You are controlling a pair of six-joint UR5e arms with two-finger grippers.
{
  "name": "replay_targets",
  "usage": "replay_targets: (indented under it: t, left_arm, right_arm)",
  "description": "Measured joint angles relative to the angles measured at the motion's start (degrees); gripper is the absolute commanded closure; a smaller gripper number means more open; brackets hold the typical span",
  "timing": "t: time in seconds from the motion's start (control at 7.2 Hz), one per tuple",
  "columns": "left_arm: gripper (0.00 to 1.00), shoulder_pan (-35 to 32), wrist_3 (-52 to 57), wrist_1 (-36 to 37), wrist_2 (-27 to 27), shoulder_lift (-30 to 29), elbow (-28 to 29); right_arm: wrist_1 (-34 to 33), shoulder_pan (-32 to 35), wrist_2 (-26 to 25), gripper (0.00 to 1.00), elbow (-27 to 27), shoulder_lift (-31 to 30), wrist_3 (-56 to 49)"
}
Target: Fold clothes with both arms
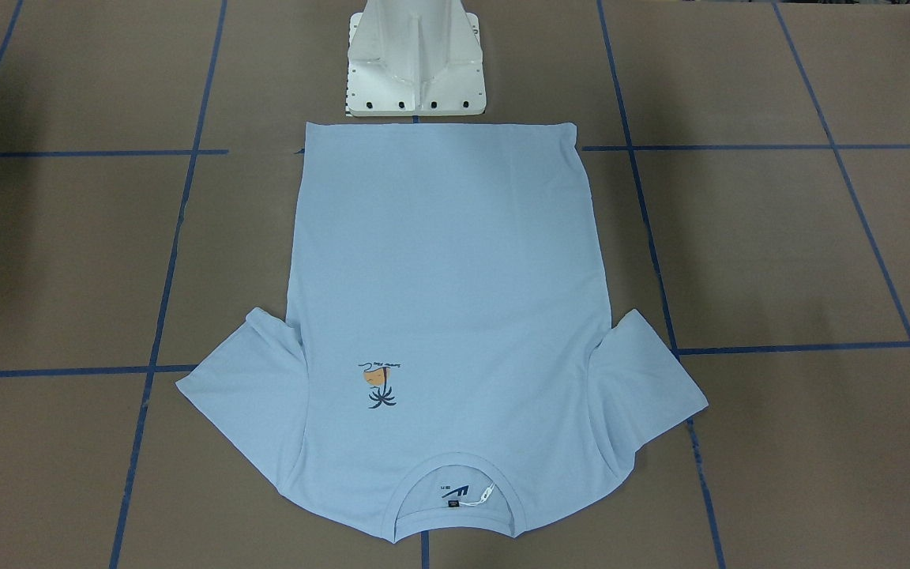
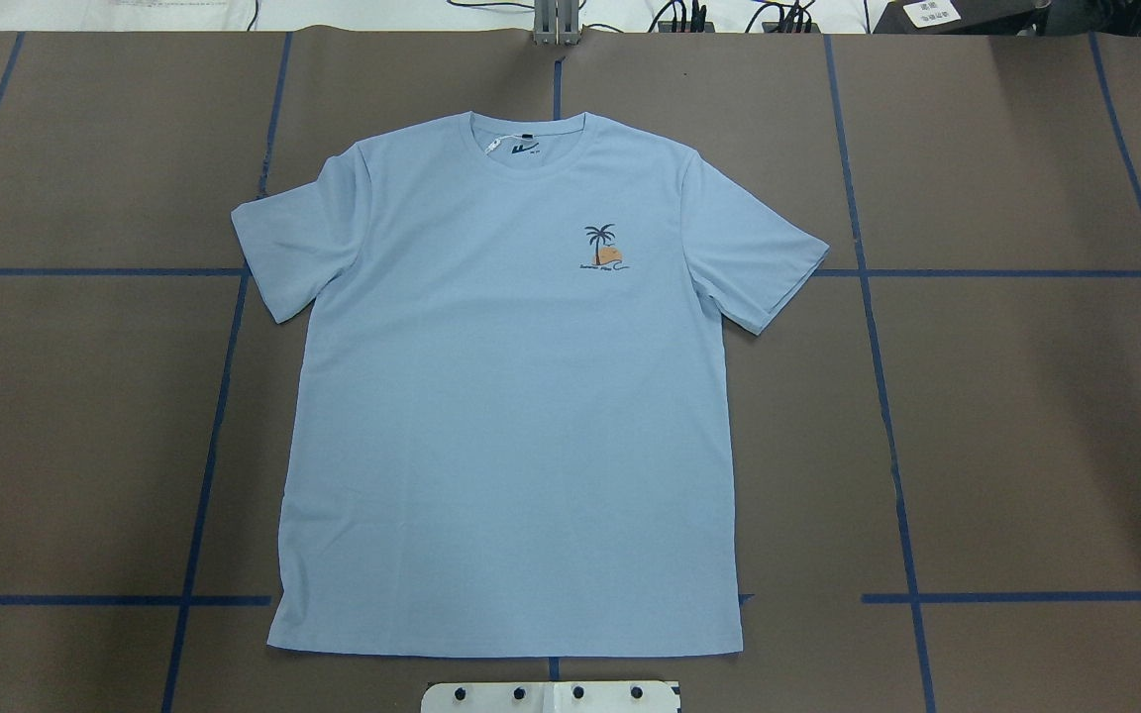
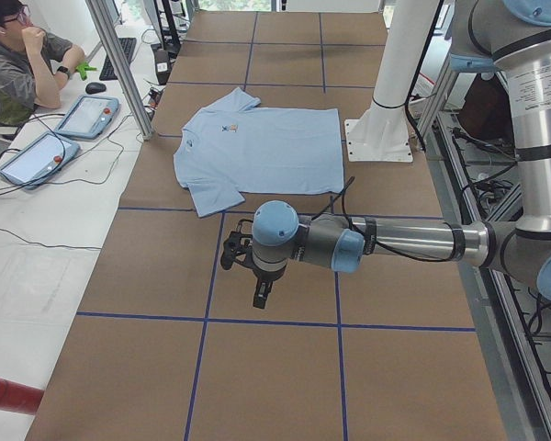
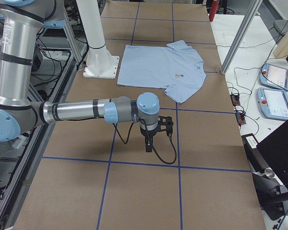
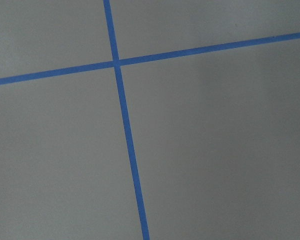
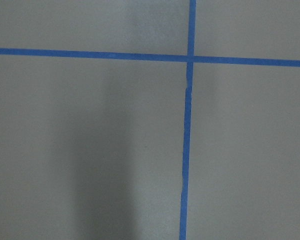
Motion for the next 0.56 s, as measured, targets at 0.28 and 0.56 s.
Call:
replay_targets:
  t: [0.28, 0.56]
  left_arm:
    - [0.00, -0.1, -1.0, -4.2, 1.0, -3.1, 0.7]
    - [0.00, -0.3, -1.7, -10.8, 3.9, -9.9, 3.0]
  right_arm:
    - [4.5, -0.3, 0.2, 0.00, -1.1, 5.0, 0.1]
    - [9.5, -0.3, 0.7, 0.00, -2.8, 8.7, 0.4]
